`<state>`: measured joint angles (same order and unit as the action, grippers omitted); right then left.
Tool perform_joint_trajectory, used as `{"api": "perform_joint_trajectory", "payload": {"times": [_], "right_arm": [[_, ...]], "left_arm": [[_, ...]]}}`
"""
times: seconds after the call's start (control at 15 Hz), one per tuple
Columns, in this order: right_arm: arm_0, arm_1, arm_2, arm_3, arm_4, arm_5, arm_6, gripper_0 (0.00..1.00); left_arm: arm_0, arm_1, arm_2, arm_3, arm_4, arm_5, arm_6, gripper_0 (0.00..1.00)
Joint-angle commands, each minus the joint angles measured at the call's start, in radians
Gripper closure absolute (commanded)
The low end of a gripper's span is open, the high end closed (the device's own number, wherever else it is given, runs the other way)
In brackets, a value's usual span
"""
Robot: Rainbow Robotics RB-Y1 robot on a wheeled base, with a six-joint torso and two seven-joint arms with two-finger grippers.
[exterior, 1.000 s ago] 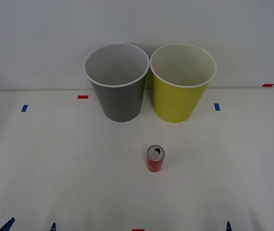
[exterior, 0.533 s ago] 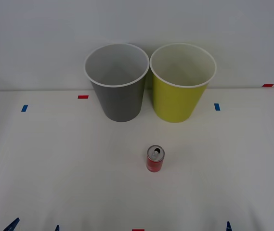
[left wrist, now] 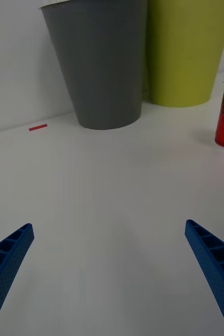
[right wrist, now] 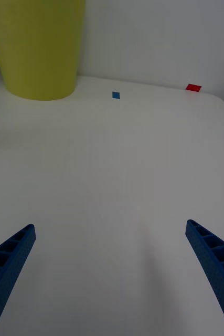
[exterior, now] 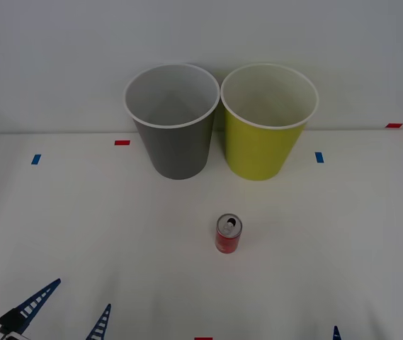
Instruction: Put cans in the gray bin and PET bottles in the light green bin.
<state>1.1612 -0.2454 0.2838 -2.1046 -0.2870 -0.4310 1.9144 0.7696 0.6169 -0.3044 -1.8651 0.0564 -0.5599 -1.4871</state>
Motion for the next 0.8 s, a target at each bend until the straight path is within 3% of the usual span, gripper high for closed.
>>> {"api": "perform_joint_trajectory", "payload": {"times": [0.07, 0.47, 0.6, 0.8], "right_arm": [[0.0, 0.0, 0.0, 0.0, 0.0, 0.0, 0.0, 0.0], [0.0, 0.0, 0.0, 0.0, 0.0, 0.0, 0.0, 0.0], [0.0, 0.0, 0.0, 0.0, 0.0, 0.0, 0.0, 0.0], [0.0, 0.0, 0.0, 0.0, 0.0, 0.0, 0.0, 0.0]], "left_arm": [[-0.067, 0.047, -0.051, 0.0, -0.006, 0.0, -0.008, 0.0], [-0.23, 0.086, -0.174, 0.081, -0.003, 0.001, -0.012, 0.0], [-0.296, 0.086, -0.222, 0.089, 0.043, 0.006, -0.012, 0.0], [-0.375, 0.08, -0.288, 0.087, 0.046, 0.057, -0.013, 0.0]]}}
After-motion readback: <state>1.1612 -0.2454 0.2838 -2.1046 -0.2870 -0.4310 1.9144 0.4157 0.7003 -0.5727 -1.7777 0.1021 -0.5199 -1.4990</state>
